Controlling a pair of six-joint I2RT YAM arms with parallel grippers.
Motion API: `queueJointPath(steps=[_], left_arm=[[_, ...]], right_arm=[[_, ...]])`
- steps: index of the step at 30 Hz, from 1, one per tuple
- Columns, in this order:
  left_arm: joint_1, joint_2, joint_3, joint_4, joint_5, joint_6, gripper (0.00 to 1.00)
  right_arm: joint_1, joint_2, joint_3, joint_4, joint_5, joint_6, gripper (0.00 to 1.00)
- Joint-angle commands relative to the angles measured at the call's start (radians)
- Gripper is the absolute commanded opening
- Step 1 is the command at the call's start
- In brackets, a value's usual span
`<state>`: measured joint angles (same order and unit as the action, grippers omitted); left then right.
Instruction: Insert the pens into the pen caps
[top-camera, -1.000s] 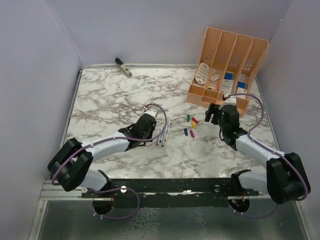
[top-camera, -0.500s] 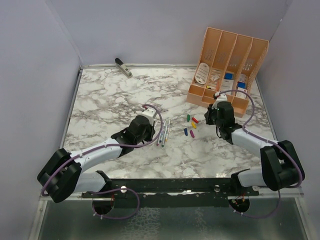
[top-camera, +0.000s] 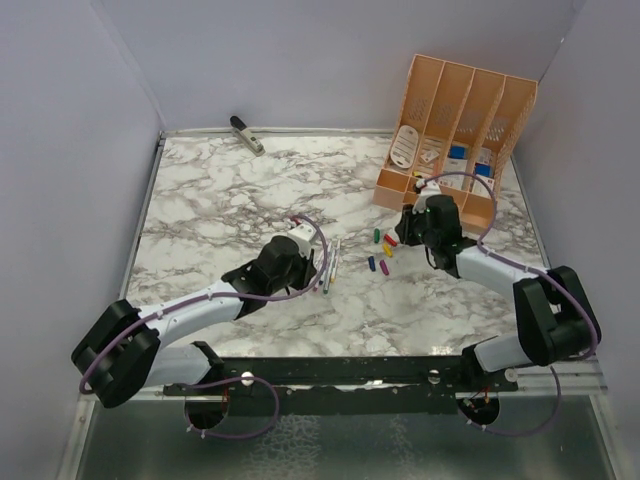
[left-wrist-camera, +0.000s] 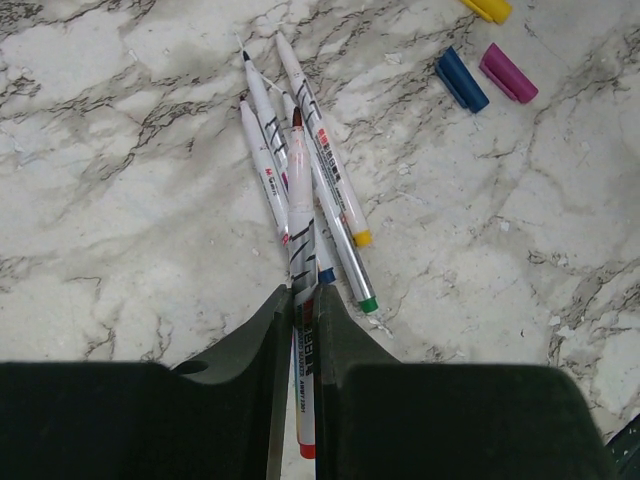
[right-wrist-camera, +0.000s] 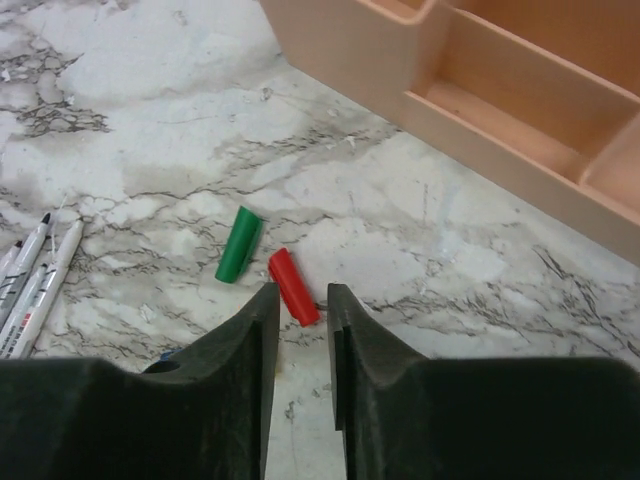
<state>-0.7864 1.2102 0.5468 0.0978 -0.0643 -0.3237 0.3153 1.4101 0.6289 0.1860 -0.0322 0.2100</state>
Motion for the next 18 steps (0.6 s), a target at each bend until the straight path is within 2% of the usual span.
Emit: queueJointPath(steps=[1, 4, 8, 18], left_arm=[[-0.015, 0.021, 0.024, 0.029, 0.078, 0.038, 0.00], [-0.022, 0.034, 0.036, 0.031, 0.085, 0.040, 0.00], [-0.025, 0.037, 0.031, 0.035, 0.078, 0.032, 0.00], [-0.027, 0.024, 0.021, 0.035, 0.066, 0.026, 0.00]], right_arm=[[0.087, 0.083, 0.099, -0.048, 0.006, -0.091, 0.30], [0.146, 0.135, 0.150, -0.078, 0.095, -0.129, 0.37], [0.148, 0.164, 0.186, -0.087, 0.147, -0.131, 0.46], [0.148, 0.230, 0.258, -0.154, 0.214, -0.160, 0.44]])
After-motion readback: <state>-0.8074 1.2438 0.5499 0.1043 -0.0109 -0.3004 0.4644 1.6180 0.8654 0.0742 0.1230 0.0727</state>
